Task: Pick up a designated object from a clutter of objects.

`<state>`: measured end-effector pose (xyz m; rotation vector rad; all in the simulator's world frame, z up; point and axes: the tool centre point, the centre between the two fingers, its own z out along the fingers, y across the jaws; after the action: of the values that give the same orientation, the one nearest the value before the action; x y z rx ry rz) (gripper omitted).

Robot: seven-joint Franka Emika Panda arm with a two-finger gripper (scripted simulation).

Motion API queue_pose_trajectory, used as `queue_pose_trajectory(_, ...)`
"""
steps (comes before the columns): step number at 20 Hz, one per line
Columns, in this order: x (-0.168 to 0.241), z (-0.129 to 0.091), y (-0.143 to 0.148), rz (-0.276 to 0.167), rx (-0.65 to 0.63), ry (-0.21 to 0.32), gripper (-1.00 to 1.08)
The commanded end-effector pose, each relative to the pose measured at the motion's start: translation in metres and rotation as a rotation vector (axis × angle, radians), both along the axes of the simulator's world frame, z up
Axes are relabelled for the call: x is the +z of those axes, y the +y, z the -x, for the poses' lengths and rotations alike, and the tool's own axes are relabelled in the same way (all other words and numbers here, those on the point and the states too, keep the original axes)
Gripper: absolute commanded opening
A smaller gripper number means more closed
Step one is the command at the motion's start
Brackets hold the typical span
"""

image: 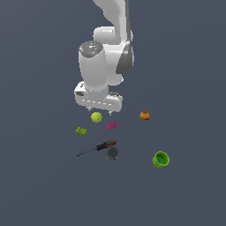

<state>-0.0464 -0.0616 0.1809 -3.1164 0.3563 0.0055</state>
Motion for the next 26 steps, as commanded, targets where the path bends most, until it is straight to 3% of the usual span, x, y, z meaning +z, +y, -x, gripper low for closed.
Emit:
queue_pose_trajectory(1, -0.021, 0.013, -0.01, -0.001, -0.047, -0.001, 1.0)
queue_pose_trajectory(14, -0.083, 0.065, -0.037, 0.004, -0.204, -0.002, 1.0)
queue_pose_trajectory(26, -0.094, 0.071, -0.04, 0.005, -0.218, -0.001, 1.0)
